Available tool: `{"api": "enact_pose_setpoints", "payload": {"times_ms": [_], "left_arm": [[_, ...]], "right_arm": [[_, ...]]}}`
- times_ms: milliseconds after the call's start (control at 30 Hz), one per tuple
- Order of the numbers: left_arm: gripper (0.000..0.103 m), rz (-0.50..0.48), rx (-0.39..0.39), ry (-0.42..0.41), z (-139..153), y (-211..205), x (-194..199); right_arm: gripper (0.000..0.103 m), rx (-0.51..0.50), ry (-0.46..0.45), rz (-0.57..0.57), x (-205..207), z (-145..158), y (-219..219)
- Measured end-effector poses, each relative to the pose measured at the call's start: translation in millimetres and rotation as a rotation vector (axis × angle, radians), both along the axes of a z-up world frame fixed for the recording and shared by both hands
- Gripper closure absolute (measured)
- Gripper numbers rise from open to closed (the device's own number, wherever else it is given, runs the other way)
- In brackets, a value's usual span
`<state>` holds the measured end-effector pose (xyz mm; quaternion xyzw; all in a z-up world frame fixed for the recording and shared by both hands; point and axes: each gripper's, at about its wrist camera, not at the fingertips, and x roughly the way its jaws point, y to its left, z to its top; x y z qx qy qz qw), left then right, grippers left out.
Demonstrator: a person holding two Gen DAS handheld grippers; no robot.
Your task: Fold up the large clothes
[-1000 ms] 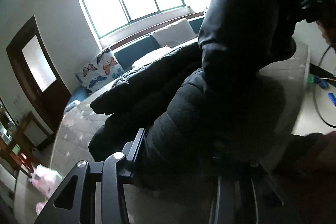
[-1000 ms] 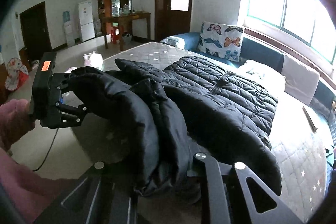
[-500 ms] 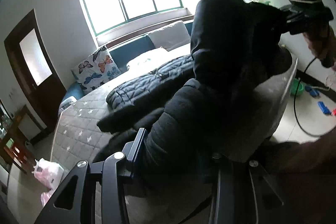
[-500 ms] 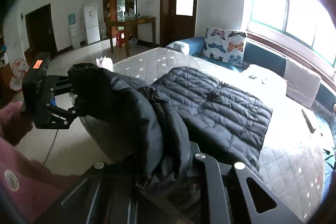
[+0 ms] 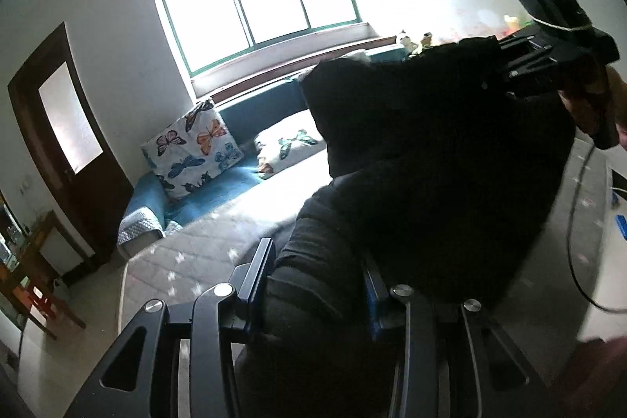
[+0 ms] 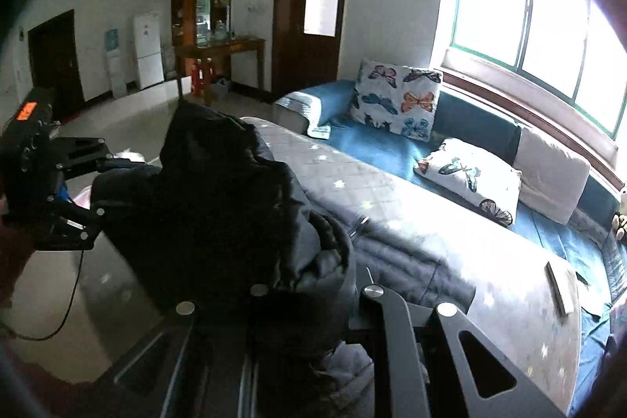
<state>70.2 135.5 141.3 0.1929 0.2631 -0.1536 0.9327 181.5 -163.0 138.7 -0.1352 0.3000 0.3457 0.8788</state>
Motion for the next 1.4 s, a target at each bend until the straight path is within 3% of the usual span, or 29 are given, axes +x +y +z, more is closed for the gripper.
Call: {"api": "enact_pose_setpoints", "payload": {"times_ms": [167, 400, 600, 833, 1000, 1133, 1267, 1400], "left_arm": [[0.061, 0.067, -0.005, 0.092, -6, 3, 104], [0.061, 0.141, -0.033, 0.244, -43, 4, 206], [0.054, 0.183, -0.012, 0.314, -86, 2, 247], [0.044, 0.216, 0.011, 0.376, -136, 15, 285], [0.036, 0.241, 0.011, 0.391, -158, 24, 298], [0.03, 0.256, 0.043, 0.388, -169, 23, 304], [0.025, 0.271, 0.048, 0.384, -170, 26, 303], [0.021, 0.287, 0.052, 0.376, -168, 28, 303]], "right_arm": [[0.086, -0.018, 0.038, -0.028, 72, -15, 18], [0.086, -0.009, 0.191, -0.07, 153, -75, 29], [0.085, -0.009, 0.282, -0.108, 181, -119, 29], [0.083, -0.028, 0.388, -0.145, 205, -151, 27], [0.073, -0.035, 0.445, -0.185, 213, -170, 25], [0.068, 0.014, 0.461, -0.22, 222, -162, 13], [0.068, 0.099, 0.366, -0.242, 209, -112, -12], [0.068, 0.111, 0.359, -0.249, 185, -72, -46]]}}
